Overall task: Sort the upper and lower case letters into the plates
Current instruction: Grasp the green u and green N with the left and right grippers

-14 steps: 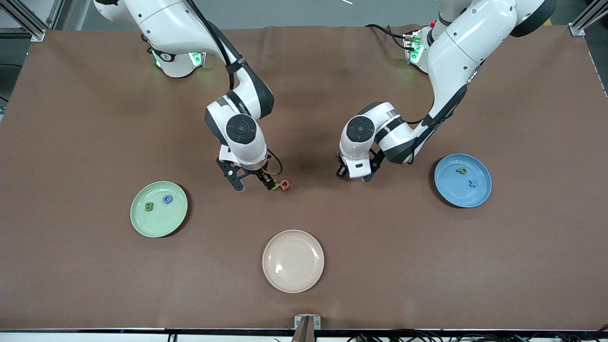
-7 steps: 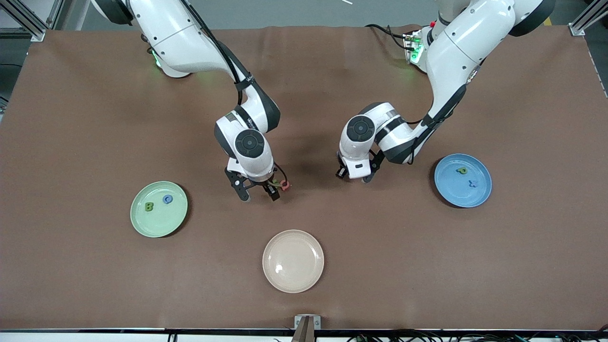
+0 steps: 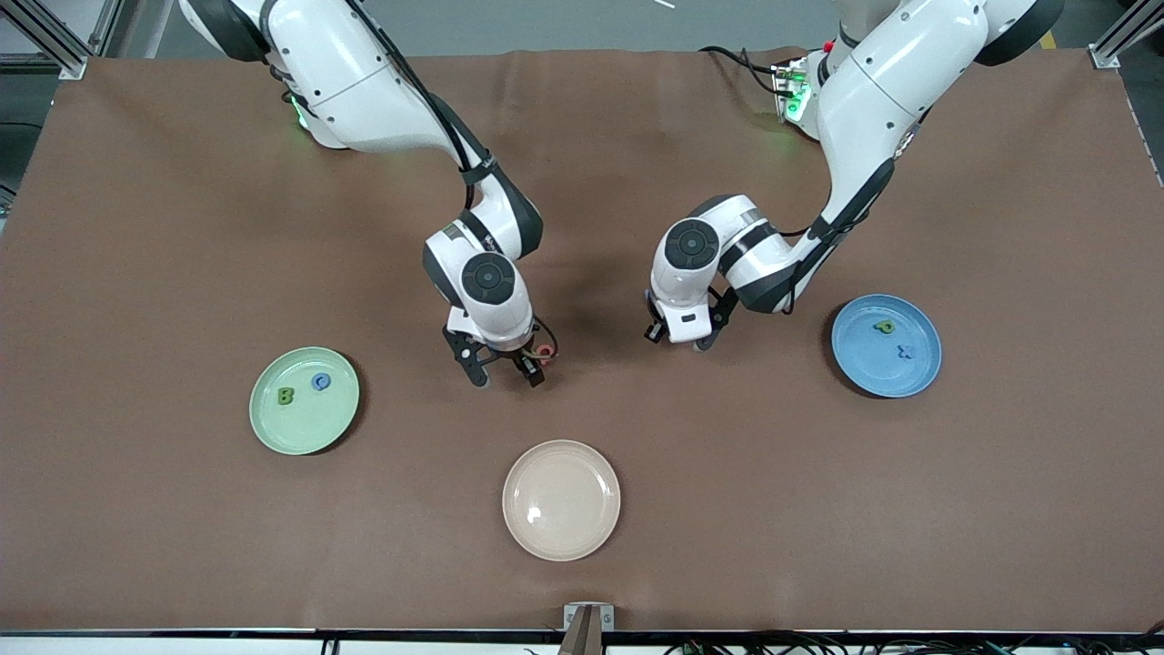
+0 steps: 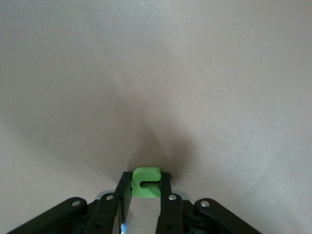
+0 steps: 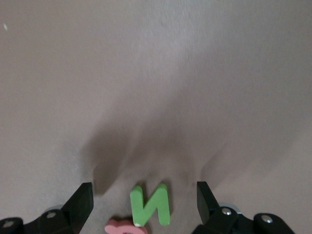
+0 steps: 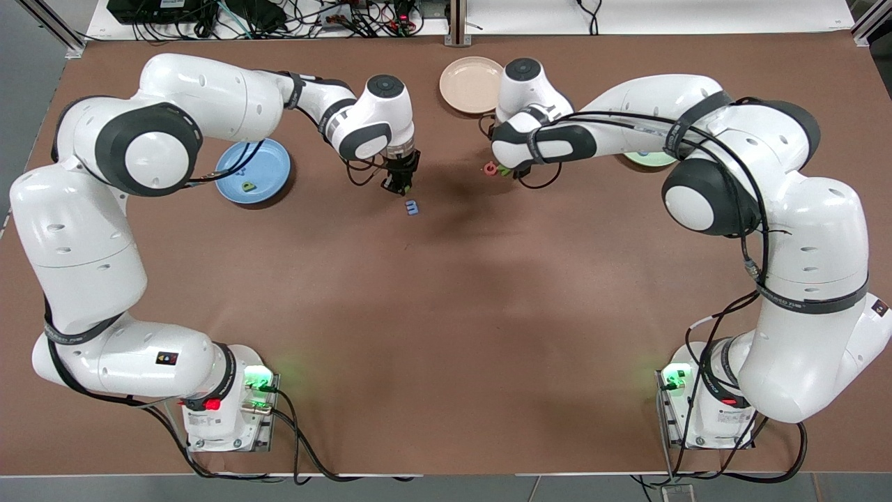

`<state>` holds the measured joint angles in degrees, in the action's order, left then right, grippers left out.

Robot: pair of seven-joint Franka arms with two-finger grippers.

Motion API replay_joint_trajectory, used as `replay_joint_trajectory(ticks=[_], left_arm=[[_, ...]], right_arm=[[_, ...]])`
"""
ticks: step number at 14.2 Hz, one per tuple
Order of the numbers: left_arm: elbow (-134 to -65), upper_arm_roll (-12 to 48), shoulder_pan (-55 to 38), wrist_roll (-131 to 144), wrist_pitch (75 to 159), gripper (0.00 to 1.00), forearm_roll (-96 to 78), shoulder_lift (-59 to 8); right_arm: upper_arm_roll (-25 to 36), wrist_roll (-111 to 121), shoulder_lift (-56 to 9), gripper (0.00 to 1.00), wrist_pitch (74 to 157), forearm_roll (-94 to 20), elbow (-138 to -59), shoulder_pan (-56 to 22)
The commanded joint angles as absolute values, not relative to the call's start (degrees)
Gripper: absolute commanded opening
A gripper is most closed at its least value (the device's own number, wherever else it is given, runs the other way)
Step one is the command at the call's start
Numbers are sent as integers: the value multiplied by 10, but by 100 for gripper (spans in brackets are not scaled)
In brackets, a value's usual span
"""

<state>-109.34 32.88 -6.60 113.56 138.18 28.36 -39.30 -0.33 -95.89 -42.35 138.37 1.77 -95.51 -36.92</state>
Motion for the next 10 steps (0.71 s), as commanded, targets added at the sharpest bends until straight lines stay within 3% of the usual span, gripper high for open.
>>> replay_joint_trajectory(ticks=[1, 6, 10], left_arm=[[-1082, 319, -64, 1120, 1379, 17, 293, -361], [-1037, 324, -27, 929, 1260, 17, 281, -315], [-1079, 360, 76, 790, 1231, 15, 277, -263]], right_arm=[[1, -983, -426, 88, 1383, 26, -950, -385], [1, -984, -426, 66, 1378, 27, -950, -391], [1, -976, -425, 64, 1378, 29, -950, -386]])
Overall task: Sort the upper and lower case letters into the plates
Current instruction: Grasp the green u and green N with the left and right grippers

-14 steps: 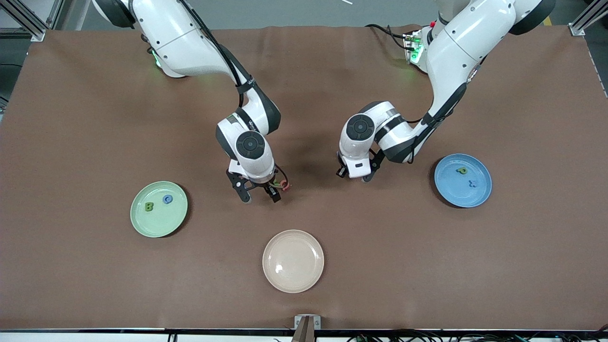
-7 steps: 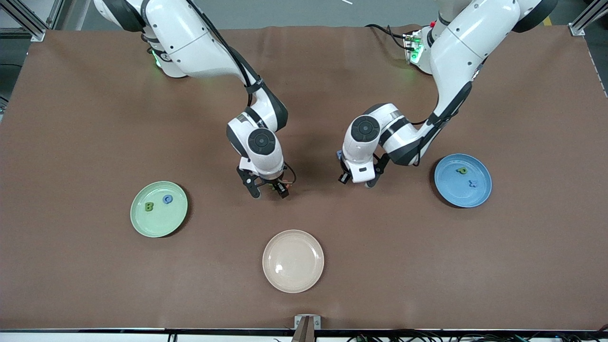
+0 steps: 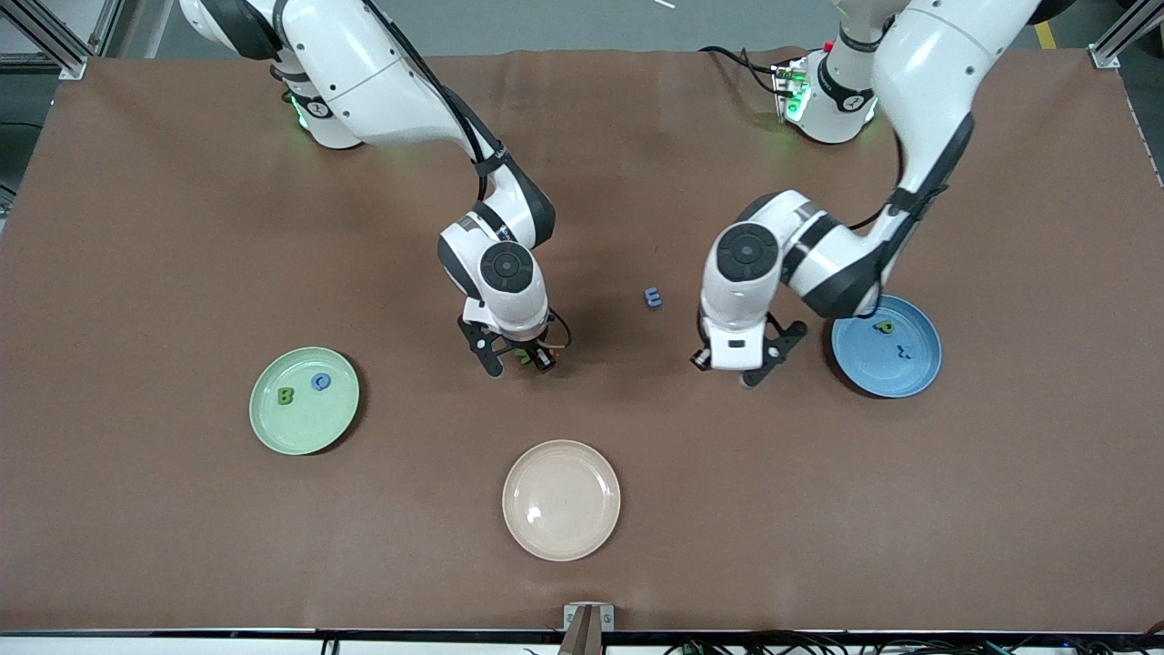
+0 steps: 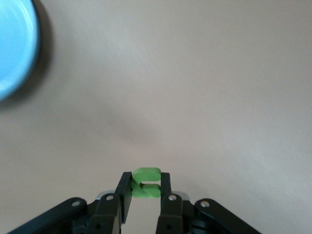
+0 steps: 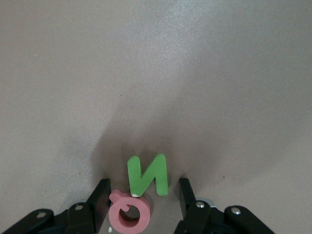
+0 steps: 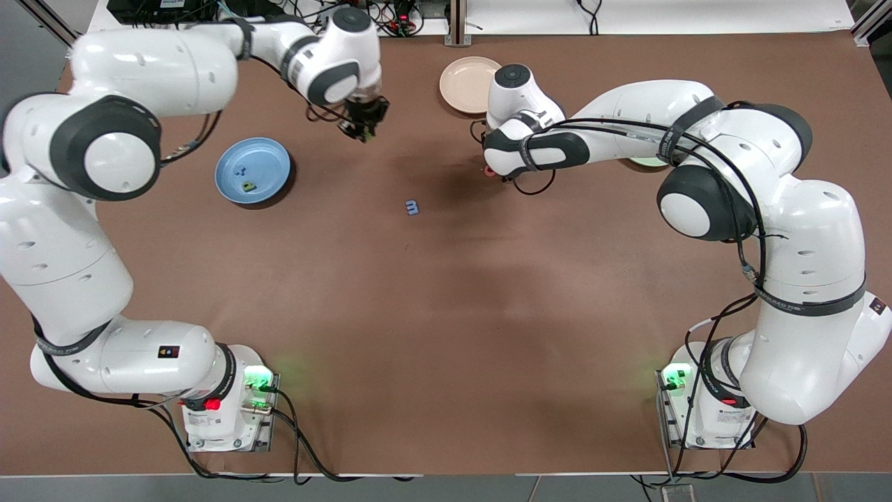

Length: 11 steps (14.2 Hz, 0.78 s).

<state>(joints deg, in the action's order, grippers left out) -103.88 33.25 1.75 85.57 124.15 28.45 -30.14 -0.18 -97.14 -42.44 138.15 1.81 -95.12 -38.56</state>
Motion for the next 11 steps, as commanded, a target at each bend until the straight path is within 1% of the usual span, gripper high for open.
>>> replay_joint_trajectory(ticks=[1, 5, 7, 9, 11], left_arm=[[-1096, 380, 114, 751, 1230, 15, 277, -251], [-1149, 432, 252, 568, 1230, 15, 279, -228], [-1163, 439, 295, 480, 1230, 15, 283, -226], [-1179, 439, 336, 405, 1239, 15, 287, -229], [-1198, 439, 366, 325, 1270, 15, 289, -234]], right_arm=[[1, -976, -425, 64, 1378, 32, -950, -386], [1, -974, -425, 63, 1378, 50, -959, -385], [1, -974, -425, 49, 1377, 50, -960, -384], [1, -974, -425, 30, 1377, 50, -960, -383], [1, -975, -425, 9, 1377, 50, -960, -381]])
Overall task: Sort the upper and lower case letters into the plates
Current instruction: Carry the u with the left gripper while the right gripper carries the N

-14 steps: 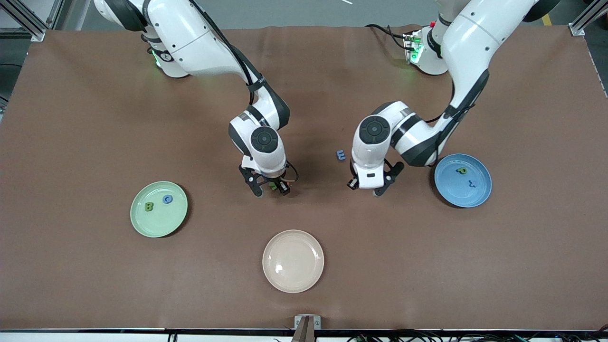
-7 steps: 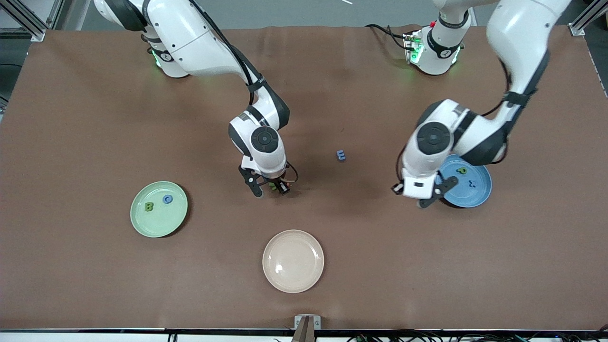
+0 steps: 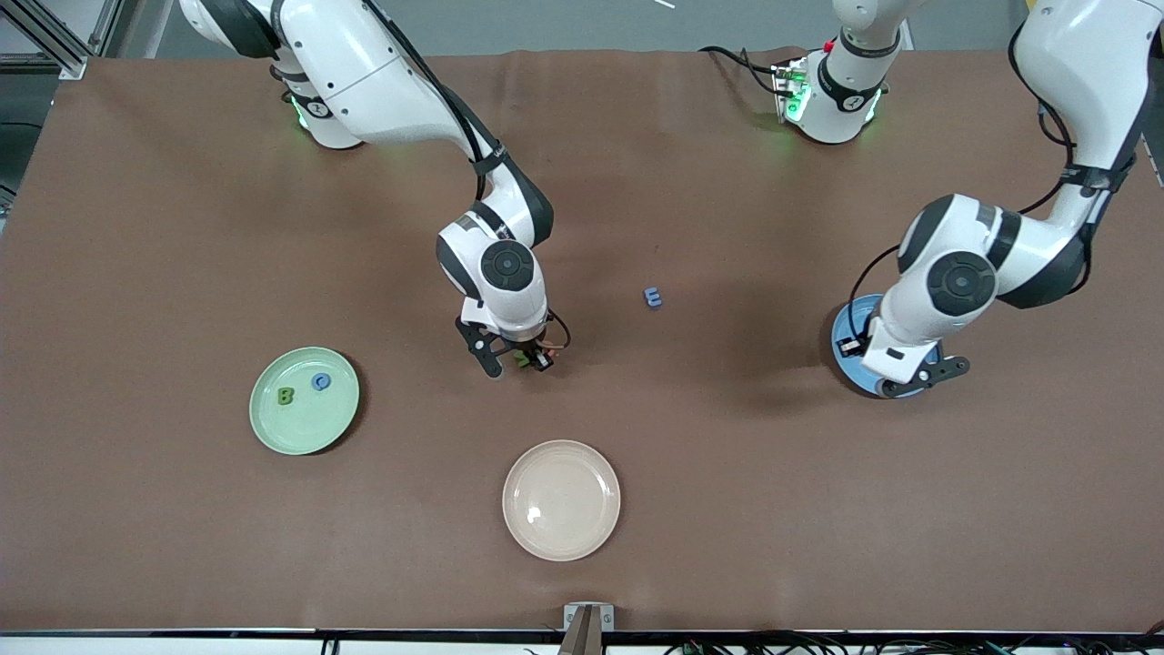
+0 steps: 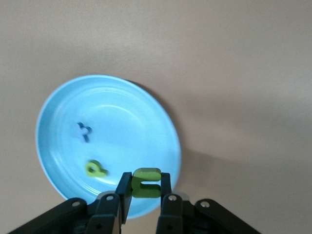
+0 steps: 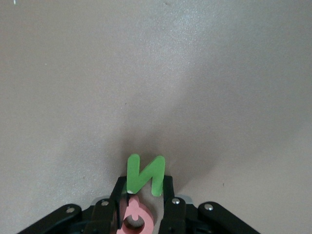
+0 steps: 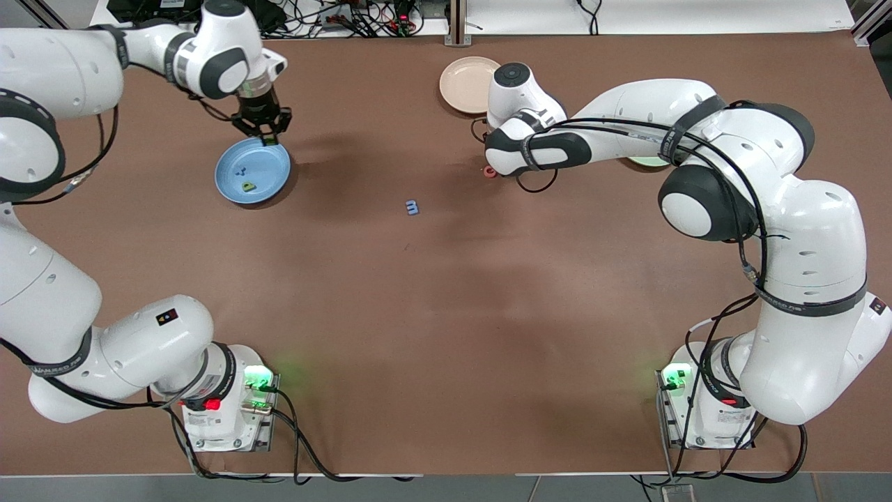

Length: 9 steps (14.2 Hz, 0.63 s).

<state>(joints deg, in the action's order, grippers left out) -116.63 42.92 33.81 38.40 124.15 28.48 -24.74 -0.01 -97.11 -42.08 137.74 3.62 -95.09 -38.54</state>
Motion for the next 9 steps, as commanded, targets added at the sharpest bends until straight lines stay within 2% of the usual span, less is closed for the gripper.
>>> replay_joint_trajectory(ticks=[1, 4, 9], left_arm=[[-1206, 438, 378, 306, 1288, 16, 289, -236], [-1226, 438, 408, 285, 1342, 16, 340, -262], [-1227, 436, 432, 286, 1385, 17, 417, -315]], right_arm=[[1, -974, -425, 3, 1377, 50, -960, -381], [2, -954, -421, 0, 1376, 50, -959, -373], [1, -838, -382, 0, 1297, 50, -979, -338]])
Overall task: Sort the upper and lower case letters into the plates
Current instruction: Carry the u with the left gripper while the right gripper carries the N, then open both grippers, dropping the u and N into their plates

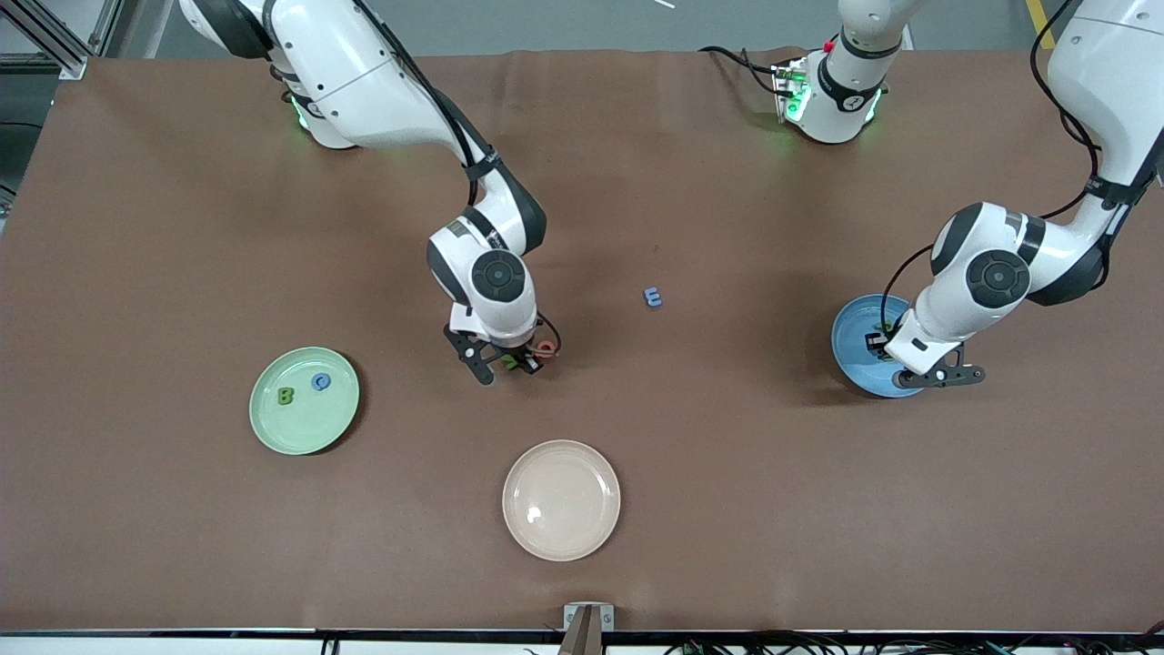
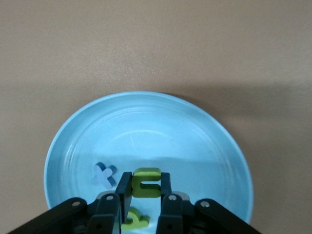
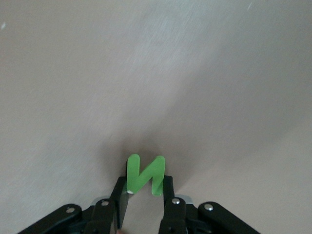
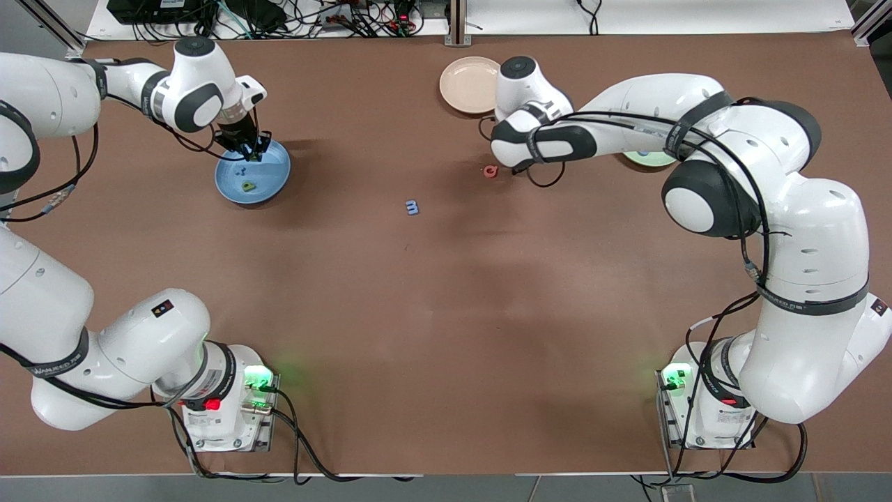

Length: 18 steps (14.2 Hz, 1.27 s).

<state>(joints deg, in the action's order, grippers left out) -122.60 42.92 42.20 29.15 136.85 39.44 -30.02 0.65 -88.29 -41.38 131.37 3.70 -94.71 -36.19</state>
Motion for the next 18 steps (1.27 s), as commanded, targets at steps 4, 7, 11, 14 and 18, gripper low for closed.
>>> replay_joint_trajectory(ticks=[4, 7, 11, 14, 18], left_arm=[[-1225, 434, 435, 287, 1397, 17, 438, -332], [-1227, 433, 438, 287, 1397, 19, 449, -339], [-1224, 438, 441, 288, 1390, 82, 449, -327], [-1219, 464, 441, 294, 1363, 100, 443, -313], [-1208, 505, 444, 294, 1279, 100, 415, -292]], right_arm=[[1, -726, -303, 0, 1303, 48, -1048, -283], [0, -641, -270, 0, 1305, 45, -1073, -232], [-1, -529, -252, 0, 1347, 43, -1116, -171], [-1, -464, -255, 0, 1364, 42, -1127, -128], [-3, -385, -255, 0, 1365, 40, -1134, -72]])
